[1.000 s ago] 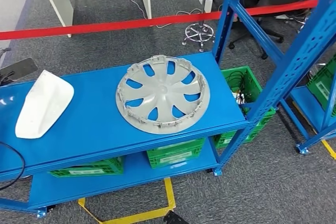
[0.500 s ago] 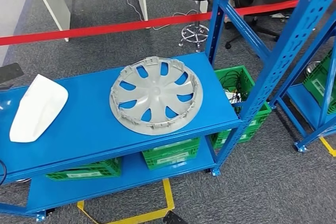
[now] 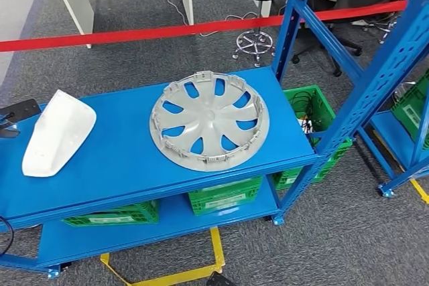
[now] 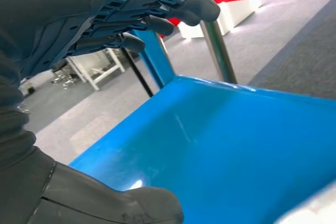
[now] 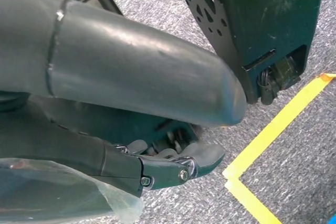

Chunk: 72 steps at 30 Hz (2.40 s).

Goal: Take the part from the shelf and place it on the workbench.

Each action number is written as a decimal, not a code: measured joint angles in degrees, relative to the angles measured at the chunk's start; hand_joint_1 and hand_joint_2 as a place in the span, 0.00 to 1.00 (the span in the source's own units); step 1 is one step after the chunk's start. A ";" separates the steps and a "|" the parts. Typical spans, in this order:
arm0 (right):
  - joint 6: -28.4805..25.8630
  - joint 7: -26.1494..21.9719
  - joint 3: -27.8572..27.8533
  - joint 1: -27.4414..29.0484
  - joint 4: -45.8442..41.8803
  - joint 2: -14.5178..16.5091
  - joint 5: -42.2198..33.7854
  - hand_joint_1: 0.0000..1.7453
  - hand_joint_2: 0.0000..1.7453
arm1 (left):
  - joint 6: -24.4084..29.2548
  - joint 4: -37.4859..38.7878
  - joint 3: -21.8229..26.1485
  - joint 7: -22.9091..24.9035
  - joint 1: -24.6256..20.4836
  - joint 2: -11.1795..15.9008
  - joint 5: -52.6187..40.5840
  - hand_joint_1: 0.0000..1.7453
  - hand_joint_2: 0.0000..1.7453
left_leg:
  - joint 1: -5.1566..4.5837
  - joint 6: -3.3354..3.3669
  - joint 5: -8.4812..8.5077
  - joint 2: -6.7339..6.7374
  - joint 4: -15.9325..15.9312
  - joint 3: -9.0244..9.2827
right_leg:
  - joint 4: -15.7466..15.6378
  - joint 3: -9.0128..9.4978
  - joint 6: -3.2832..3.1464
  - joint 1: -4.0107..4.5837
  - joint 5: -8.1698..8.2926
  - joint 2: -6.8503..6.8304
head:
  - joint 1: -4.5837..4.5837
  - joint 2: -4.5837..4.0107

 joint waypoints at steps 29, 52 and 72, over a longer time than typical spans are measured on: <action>-0.65 -0.05 6.19 -0.06 0.01 0.07 -2.20 0.00 0.00 | -2.40 1.35 3.86 2.20 6.56 -0.17 0.93 0.00 1.00 | -0.08 0.24 -0.93 -0.02 0.31 0.59 | 5.21 -2.43 0.13 0.04 -1.79 -0.01 | -0.15 0.00; -1.64 0.98 10.86 0.09 0.01 -0.05 -3.70 0.00 0.00 | 2.25 1.17 9.73 1.83 8.82 -2.13 2.25 0.00 1.00 | 0.29 0.00 -0.51 0.07 -0.34 1.06 | 1.70 -0.05 0.78 -0.03 -2.79 0.07 | -0.15 0.00; -0.11 0.39 10.72 0.30 0.03 -0.16 -2.57 0.00 0.00 | 4.76 0.77 12.67 -0.16 10.67 -6.21 4.49 1.00 1.00 | 0.26 -2.10 -6.82 0.07 15.53 -6.32 | -2.02 2.84 -1.24 0.00 -0.69 0.23 | -0.43 0.00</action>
